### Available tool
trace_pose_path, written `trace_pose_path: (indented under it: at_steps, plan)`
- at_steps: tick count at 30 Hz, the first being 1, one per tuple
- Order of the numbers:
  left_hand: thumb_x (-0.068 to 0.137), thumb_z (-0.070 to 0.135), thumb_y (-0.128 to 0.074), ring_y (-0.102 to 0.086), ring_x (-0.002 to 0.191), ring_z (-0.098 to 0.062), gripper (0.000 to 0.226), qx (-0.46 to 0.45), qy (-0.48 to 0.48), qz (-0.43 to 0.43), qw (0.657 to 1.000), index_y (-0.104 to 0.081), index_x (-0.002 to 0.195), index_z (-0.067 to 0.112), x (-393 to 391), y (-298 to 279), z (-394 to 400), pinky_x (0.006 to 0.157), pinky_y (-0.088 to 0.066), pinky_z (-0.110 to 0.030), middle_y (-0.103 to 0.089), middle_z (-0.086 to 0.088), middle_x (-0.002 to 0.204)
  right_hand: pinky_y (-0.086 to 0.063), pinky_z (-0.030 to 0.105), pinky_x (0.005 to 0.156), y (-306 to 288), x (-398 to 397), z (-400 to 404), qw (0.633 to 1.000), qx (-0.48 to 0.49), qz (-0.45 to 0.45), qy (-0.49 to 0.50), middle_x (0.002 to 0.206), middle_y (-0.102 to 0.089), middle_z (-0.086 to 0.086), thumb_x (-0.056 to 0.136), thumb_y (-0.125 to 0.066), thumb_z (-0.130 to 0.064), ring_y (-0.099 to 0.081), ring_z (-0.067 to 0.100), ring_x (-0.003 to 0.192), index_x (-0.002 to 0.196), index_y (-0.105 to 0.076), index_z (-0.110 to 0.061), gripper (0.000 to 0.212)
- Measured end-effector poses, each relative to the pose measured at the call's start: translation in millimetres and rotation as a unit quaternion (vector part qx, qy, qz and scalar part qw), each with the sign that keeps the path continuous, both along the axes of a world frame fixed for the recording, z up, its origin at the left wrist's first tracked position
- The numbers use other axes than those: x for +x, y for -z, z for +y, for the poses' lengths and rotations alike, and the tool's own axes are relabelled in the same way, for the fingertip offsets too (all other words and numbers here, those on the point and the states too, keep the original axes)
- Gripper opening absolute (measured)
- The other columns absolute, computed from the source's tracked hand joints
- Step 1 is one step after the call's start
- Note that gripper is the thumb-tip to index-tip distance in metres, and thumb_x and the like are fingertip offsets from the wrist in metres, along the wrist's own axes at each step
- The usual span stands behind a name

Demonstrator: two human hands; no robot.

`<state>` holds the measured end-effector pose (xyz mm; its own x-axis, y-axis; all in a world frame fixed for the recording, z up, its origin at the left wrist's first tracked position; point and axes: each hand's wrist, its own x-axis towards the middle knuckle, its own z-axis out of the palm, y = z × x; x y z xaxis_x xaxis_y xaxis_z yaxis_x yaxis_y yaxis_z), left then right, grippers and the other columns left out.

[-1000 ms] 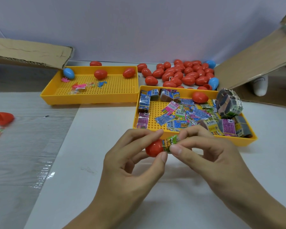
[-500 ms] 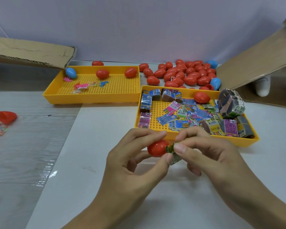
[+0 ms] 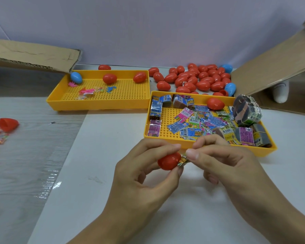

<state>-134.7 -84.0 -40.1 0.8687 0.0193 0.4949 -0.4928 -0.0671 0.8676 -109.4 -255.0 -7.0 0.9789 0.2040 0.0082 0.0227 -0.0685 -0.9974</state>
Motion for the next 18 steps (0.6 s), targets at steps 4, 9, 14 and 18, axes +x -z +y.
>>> trace_pose_path:
  at_steps: [4, 9, 14, 18]
  plan:
    - [0.079, 0.013, -0.076, -0.067, 0.102, -0.026, 0.037, 0.003, -0.003, 0.006, 1.000, -0.071, 0.115, 0.016, -1, -1, -1, 0.080, -0.058, -0.028, -0.065, 0.001, 0.110, -0.040, 0.010, 0.055, 1, 0, 1, 0.999, 0.013, -0.020, 0.033, 0.086, -0.059, -0.015, 0.058, -0.076, -0.051, -0.052, 0.003, 0.067, 0.068, -0.080, -0.021, 0.033]
    - [0.080, 0.018, -0.077, -0.067, 0.104, -0.027, 0.037, -0.009, -0.002, 0.023, 1.000, -0.071, 0.116, 0.019, -2, -2, -1, 0.080, -0.059, -0.028, -0.065, 0.000, 0.111, -0.039, 0.012, 0.052, -3, -5, 4, 0.992, 0.010, -0.090, 0.087, 0.082, -0.054, -0.013, 0.066, -0.078, -0.044, -0.049, 0.003, 0.064, 0.065, -0.077, -0.025, 0.019]
    - [0.081, 0.014, -0.074, -0.068, 0.099, -0.023, 0.031, -0.012, 0.010, 0.027, 0.999, -0.072, 0.111, 0.018, -2, -3, -2, 0.079, -0.058, -0.028, -0.065, 0.001, 0.107, -0.039, 0.012, 0.051, 0, -13, 12, 0.995, 0.014, -0.096, 0.037, 0.083, -0.053, -0.008, 0.072, -0.079, -0.045, -0.050, 0.002, 0.067, 0.065, -0.077, -0.026, 0.020]
    - [0.082, 0.015, -0.072, -0.068, 0.096, -0.024, 0.025, -0.013, 0.005, 0.030, 0.999, -0.073, 0.107, 0.017, -2, -3, 0, 0.077, -0.058, -0.028, -0.065, 0.001, 0.104, -0.040, 0.012, 0.055, 0, -11, 9, 0.998, 0.019, -0.048, -0.021, 0.087, -0.053, -0.014, 0.060, -0.076, -0.069, -0.048, 0.003, 0.065, 0.069, -0.077, -0.024, 0.045]
